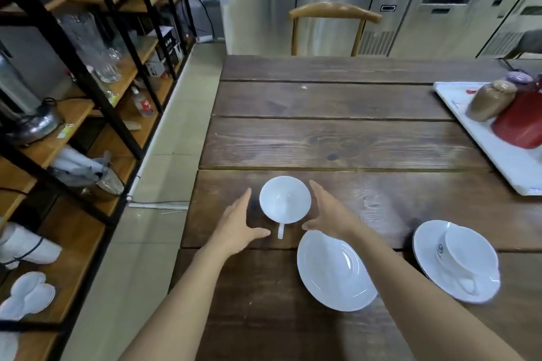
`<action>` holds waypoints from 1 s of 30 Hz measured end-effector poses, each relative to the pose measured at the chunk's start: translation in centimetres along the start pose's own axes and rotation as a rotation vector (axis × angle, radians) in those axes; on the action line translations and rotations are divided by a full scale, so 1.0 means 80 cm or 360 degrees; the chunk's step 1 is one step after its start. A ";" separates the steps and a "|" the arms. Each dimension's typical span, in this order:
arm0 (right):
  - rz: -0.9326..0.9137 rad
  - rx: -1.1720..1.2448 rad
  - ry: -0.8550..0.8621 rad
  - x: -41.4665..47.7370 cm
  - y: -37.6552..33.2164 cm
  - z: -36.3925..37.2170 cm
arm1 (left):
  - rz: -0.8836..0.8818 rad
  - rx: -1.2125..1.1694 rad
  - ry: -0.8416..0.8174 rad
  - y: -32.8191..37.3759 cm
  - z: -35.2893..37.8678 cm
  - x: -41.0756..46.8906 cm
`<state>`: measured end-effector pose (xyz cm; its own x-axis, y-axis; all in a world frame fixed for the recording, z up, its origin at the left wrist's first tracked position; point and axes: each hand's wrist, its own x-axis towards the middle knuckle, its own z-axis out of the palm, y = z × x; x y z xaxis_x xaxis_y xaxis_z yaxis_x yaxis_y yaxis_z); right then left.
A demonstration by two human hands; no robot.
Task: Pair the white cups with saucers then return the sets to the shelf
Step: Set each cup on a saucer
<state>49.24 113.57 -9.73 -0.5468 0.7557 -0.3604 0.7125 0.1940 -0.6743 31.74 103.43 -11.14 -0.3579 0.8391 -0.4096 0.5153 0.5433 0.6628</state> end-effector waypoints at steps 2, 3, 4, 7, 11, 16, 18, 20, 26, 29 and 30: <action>-0.0050 0.0046 0.0029 0.004 -0.004 0.005 | 0.0049 -0.0014 -0.0049 -0.001 0.003 0.008; -0.0068 0.0073 0.0036 0.007 -0.006 0.008 | 0.0092 -0.0038 -0.0072 0.000 0.004 0.012; -0.0084 0.0104 0.0045 0.006 -0.008 0.009 | 0.0141 -0.0076 -0.0090 0.002 0.005 0.015; -0.0168 0.0184 0.0132 0.005 -0.015 0.012 | 0.0250 -0.0208 -0.0053 0.005 0.005 0.023; -0.0248 0.0269 0.0217 0.000 -0.019 0.013 | 0.0245 -0.0264 0.0018 0.008 0.004 0.022; -0.0198 0.0395 0.0278 -0.033 -0.003 0.002 | 0.0395 -0.0272 0.0016 0.020 0.013 0.001; -0.0159 0.0366 0.0306 -0.049 0.013 -0.003 | 0.0426 -0.0229 -0.0019 0.026 0.023 -0.007; -0.0115 0.0324 0.0322 -0.066 0.028 -0.004 | 0.0442 -0.0252 -0.0085 0.033 0.036 -0.015; 0.0048 0.0323 0.0378 -0.106 0.065 0.007 | 0.0447 -0.0142 -0.0243 0.038 0.070 -0.036; 0.0095 0.0393 0.0385 -0.118 0.072 0.013 | 0.0436 -0.0089 -0.0288 0.036 0.077 -0.040; 0.0096 0.0414 0.0379 -0.121 0.073 0.015 | 0.0428 -0.0071 -0.0298 0.035 0.079 -0.041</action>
<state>58.17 106.68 -10.94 -0.3675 0.8915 -0.2650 0.5881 0.0020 -0.8088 39.30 102.34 -11.89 -0.0622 0.9449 -0.3215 0.5359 0.3033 0.7879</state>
